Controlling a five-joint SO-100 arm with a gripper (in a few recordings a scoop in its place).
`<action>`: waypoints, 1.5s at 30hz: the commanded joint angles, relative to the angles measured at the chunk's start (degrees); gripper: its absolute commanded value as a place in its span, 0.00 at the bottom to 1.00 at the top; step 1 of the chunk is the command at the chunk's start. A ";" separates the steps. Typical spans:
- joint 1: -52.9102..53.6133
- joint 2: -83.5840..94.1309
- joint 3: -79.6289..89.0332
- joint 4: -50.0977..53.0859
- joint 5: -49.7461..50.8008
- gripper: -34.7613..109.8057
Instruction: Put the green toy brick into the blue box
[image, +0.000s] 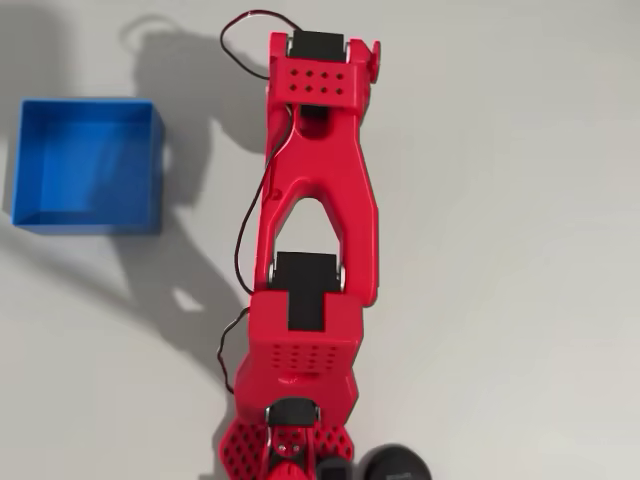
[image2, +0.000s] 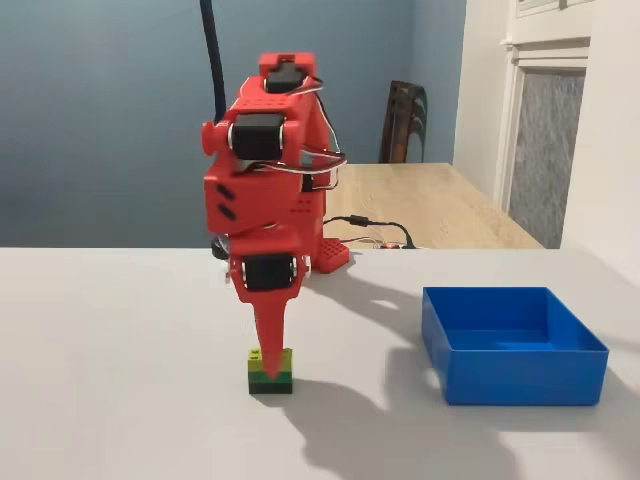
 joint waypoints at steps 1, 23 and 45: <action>0.18 1.85 -2.29 0.44 0.35 0.36; -0.09 -3.78 -7.38 0.26 5.10 0.24; -3.69 5.01 -2.81 2.37 2.90 0.24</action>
